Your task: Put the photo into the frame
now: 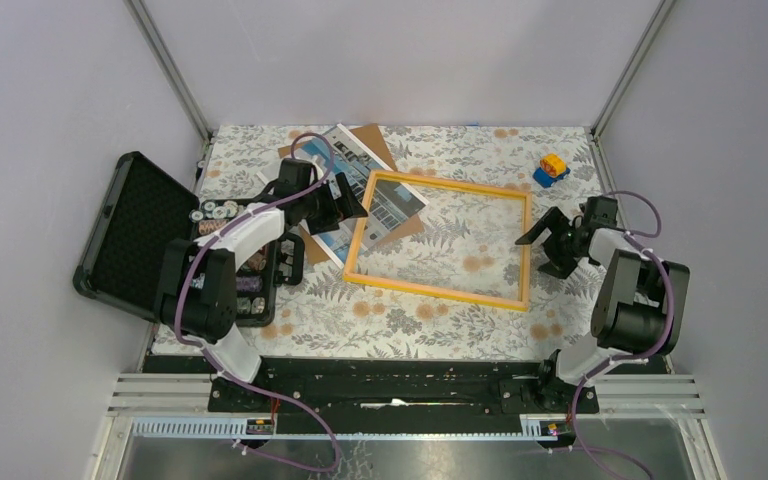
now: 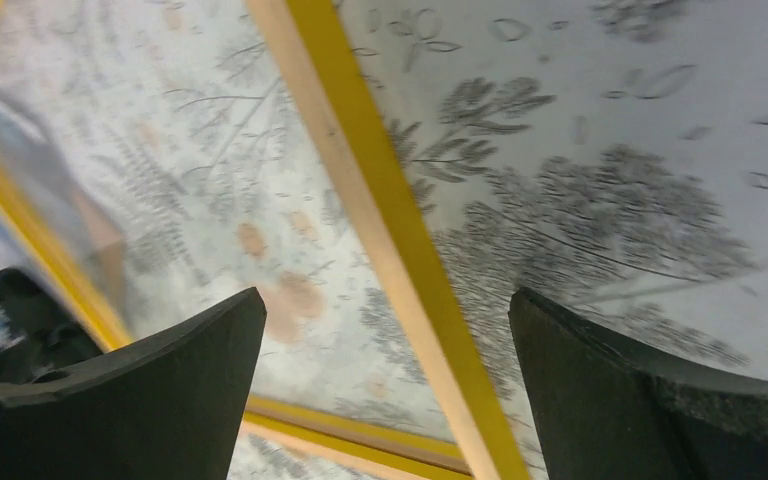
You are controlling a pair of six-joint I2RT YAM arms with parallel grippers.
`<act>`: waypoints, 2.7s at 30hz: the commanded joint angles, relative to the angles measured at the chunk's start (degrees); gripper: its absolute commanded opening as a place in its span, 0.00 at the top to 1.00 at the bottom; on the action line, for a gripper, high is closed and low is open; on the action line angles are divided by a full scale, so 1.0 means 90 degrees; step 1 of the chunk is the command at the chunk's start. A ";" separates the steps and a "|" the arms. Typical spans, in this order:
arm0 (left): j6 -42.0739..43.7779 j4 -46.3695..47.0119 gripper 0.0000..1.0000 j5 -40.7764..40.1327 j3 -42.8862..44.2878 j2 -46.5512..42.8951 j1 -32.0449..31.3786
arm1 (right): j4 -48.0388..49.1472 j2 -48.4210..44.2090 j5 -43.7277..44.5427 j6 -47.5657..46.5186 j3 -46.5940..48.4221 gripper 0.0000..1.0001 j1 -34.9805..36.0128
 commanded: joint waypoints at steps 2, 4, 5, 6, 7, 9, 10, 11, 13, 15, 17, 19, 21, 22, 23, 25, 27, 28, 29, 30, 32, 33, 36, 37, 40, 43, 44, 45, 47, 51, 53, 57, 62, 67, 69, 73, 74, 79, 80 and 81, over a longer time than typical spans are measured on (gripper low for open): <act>0.0064 0.0262 0.01 0.0009 0.0010 0.0294 0.0027 | -0.1095 -0.0452 0.1843 -0.0791 0.0516 0.01 0.0381; 0.0024 0.0289 0.01 0.0041 0.0003 0.0277 0.0027 | -0.1265 -0.0335 0.2236 -0.0798 0.0728 0.05 0.0762; 0.0030 0.0290 0.01 0.0043 0.0006 0.0255 0.0027 | -0.1383 -0.0267 0.2518 -0.0813 0.0847 0.10 0.0970; 0.0059 0.0291 0.01 0.0051 0.0006 0.0213 0.0027 | -0.1491 -0.0199 0.2799 -0.0830 0.0955 0.16 0.1129; 0.0085 0.0271 0.01 0.0046 -0.0001 0.0159 0.0027 | -0.1596 -0.0147 0.2953 -0.0833 0.1053 0.26 0.1231; 0.0141 0.0251 0.01 0.0001 -0.0035 0.0049 0.0028 | -0.1653 -0.0119 0.3301 -0.0862 0.1093 0.37 0.1353; 0.0165 0.0247 0.01 -0.0012 -0.0052 0.0007 0.0027 | -0.1654 -0.0122 0.3372 -0.0891 0.1076 0.41 0.1392; 0.0179 0.0243 0.01 -0.0015 -0.0059 -0.0019 0.0028 | -0.1659 -0.0090 0.3432 -0.0927 0.1065 0.46 0.1436; 0.0183 0.0233 0.01 -0.0001 -0.0031 -0.0031 0.0027 | -0.1696 0.0034 0.3483 -0.1015 0.1061 0.54 0.1517; 0.0176 0.0218 0.01 0.0031 0.0022 -0.0004 0.0033 | -0.1713 0.0146 0.3676 -0.1058 0.1025 0.56 0.1618; 0.0170 0.0168 0.01 0.0009 0.0054 0.0032 0.0036 | -0.1715 0.0231 0.3797 -0.1081 0.0987 0.57 0.1721; 0.0158 0.0155 0.01 -0.0014 0.0049 0.0044 0.0036 | -0.1722 0.0320 0.3807 -0.1086 0.0981 0.61 0.1776; 0.0163 0.0138 0.01 -0.0050 0.0053 0.0089 0.0036 | -0.1825 0.0369 0.3901 -0.1096 0.1034 0.71 0.1794; 0.0175 0.0107 0.01 -0.0104 0.0066 0.0118 0.0036 | -0.1998 0.0367 0.3960 -0.1121 0.1084 0.77 0.1795; 0.0179 0.0079 0.01 -0.0157 0.0058 0.0147 0.0044 | -0.2125 0.0343 0.4081 -0.1132 0.1126 0.81 0.1795; 0.0163 0.0067 0.01 -0.0199 0.0032 0.0189 0.0037 | -0.2320 0.0225 0.4387 -0.1148 0.1142 0.86 0.1795; 0.0070 0.0136 0.01 -0.0144 -0.0036 0.0174 0.0036 | -0.2585 0.0221 0.4898 -0.1263 0.1196 0.87 0.1793; -0.0011 0.0217 0.01 -0.0040 -0.0110 0.0147 0.0036 | -0.2700 0.0245 0.5262 -0.1287 0.1209 0.87 0.1795; -0.0094 0.0310 0.01 0.0073 -0.0162 0.0109 0.0036 | -0.2771 0.0261 0.5702 -0.1249 0.1211 0.87 0.1795; -0.0172 0.0401 0.01 0.0206 -0.0200 0.0080 0.0029 | -0.2889 0.0287 0.6010 -0.1247 0.1286 0.88 0.1803; -0.0223 0.0434 0.01 0.0397 -0.0183 0.0017 0.0000 | -0.2933 0.0233 0.6609 -0.1234 0.1354 0.87 0.1811; -0.0233 0.0432 0.01 0.0458 -0.0199 -0.0036 -0.0011 | -0.2965 0.0176 0.6792 -0.1169 0.1412 0.81 0.1812; -0.0239 0.0433 0.01 0.0489 -0.0310 -0.0349 -0.0012 | -0.2976 -0.0170 0.6919 -0.1084 0.1588 0.42 0.1860; -0.0237 0.0452 0.01 0.0461 -0.0354 -0.0481 -0.0012 | -0.2973 -0.0323 0.6904 -0.1060 0.1637 0.31 0.1880; -0.0143 0.0345 0.01 0.0110 -0.0364 -0.1075 -0.0008 | -0.2912 -0.0747 0.6123 -0.0754 0.1817 0.19 0.2366; 0.0006 0.0080 0.01 -0.0541 -0.0253 -0.1644 -0.0005 | -0.2349 -0.0852 0.4277 0.0123 0.1737 0.18 0.2833; 0.0046 -0.0002 0.01 -0.0784 -0.0232 -0.1820 -0.0003 | -0.2107 -0.0793 0.3834 0.0460 0.1713 0.18 0.3082; 0.0078 -0.0091 0.01 -0.1040 -0.0211 -0.1997 -0.0004 | -0.1886 -0.0691 0.3529 0.0770 0.1732 0.17 0.3369; 0.0115 -0.0258 0.01 -0.1560 -0.0165 -0.2239 -0.0003 | -0.1546 -0.0385 0.3209 0.1473 0.1847 0.17 0.3971; 0.0130 -0.0607 0.01 -0.2383 -0.0039 -0.2542 0.0002 | -0.1433 0.0486 0.3603 0.3277 0.2594 0.15 0.5245; 0.0116 -0.0708 0.01 -0.2809 0.0014 -0.2677 0.0028 | -0.1572 0.1023 0.3795 0.3923 0.3194 0.16 0.5783; -0.0075 -0.0798 0.01 -0.3332 0.0012 -0.2870 0.0121 | -0.2048 0.2220 0.4091 0.4713 0.4557 0.15 0.6596; -0.0217 -0.0907 0.01 -0.3636 0.0017 -0.2963 0.0293 | -0.2757 0.3802 0.4168 0.4719 0.6633 0.24 0.7344; -0.0326 -0.0902 0.01 -0.3161 0.0026 -0.2851 0.0514 | -0.3337 0.4638 0.4705 0.4656 0.7552 0.41 0.7737; -0.0337 -0.0903 0.01 -0.2978 0.0049 -0.2815 0.0604 | -0.3379 0.4676 0.4956 0.4625 0.7540 0.45 0.7808; -0.0407 -0.0892 0.01 -0.2878 0.0024 -0.2866 0.0768 | -0.3518 0.4684 0.5249 0.4446 0.7511 0.49 0.7927; -0.0415 -0.0895 0.02 -0.2801 0.0028 -0.2858 0.0798 | -0.3519 0.4691 0.5295 0.4354 0.7508 0.48 0.7945; -0.0473 -0.0894 0.02 -0.2527 0.0043 -0.2776 0.0868 | -0.3511 0.4622 0.5401 0.4094 0.7440 0.45 0.7964; -0.0494 -0.0890 0.02 -0.2502 0.0040 -0.2757 0.0896 | -0.3512 0.4626 0.5359 0.4095 0.7418 0.45 0.7964; -0.0505 -0.0872 0.02 -0.2496 0.0029 -0.2755 0.0920 | -0.3510 0.4652 0.5319 0.4111 0.7392 0.46 0.7975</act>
